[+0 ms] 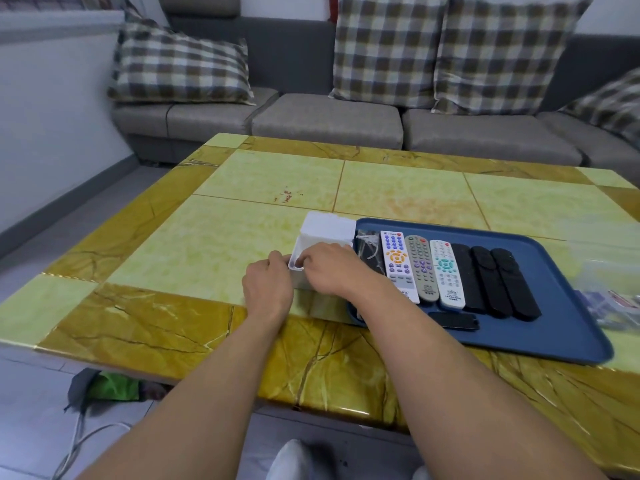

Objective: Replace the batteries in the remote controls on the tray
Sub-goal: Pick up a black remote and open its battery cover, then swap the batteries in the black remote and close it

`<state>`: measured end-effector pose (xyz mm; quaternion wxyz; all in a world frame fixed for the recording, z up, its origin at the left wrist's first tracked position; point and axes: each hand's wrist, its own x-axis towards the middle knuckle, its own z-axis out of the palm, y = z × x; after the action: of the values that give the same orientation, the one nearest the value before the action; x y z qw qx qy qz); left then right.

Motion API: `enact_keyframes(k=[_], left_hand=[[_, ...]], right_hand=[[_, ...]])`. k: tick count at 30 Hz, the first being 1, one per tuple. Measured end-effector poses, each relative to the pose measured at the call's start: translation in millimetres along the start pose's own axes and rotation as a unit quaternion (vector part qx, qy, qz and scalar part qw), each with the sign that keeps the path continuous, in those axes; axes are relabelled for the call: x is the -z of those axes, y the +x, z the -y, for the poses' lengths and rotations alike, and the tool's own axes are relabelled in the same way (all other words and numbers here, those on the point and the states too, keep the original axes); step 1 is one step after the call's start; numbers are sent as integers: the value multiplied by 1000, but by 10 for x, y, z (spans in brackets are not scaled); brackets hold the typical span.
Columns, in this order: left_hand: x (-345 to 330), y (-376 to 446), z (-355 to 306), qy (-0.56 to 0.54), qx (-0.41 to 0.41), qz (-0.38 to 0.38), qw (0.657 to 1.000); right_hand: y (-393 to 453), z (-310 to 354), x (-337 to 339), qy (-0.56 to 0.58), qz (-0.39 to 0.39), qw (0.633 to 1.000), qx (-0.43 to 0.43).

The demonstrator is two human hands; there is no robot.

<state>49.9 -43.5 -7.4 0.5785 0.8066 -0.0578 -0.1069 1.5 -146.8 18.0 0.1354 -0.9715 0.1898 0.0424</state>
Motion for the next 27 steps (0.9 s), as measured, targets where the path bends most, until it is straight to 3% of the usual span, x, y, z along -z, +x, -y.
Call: enact_keyframes(k=[6,9,12,16,20,23,27], left_hand=[[-7,-28,43,-25,8,25,999],[-41,-78,22,-42,13,9,999],[-79,-132,-12,-26,-14,-59,998],[-268,-365,-143,-12,-135,-86,987],[-649,-755,-357,-26,-254,-3,967],[-1021,-1017,-438,13,-288,92,953],[-1387,-1143,-421,300,-272,169,899]], right_hand=[[-222,-57,44,48,-91,994,23],[-380,-165,134,132,-148,980,10],[-558,-349,173,257,-231,938,-27],[-916,-741,244,349,-325,869,-132],[-1256,-1264,211,299,-388,843,-225],[-1551,-1659,243,276,-419,823,-266],[-1929,-2231,440,243,-466,793,-308]])
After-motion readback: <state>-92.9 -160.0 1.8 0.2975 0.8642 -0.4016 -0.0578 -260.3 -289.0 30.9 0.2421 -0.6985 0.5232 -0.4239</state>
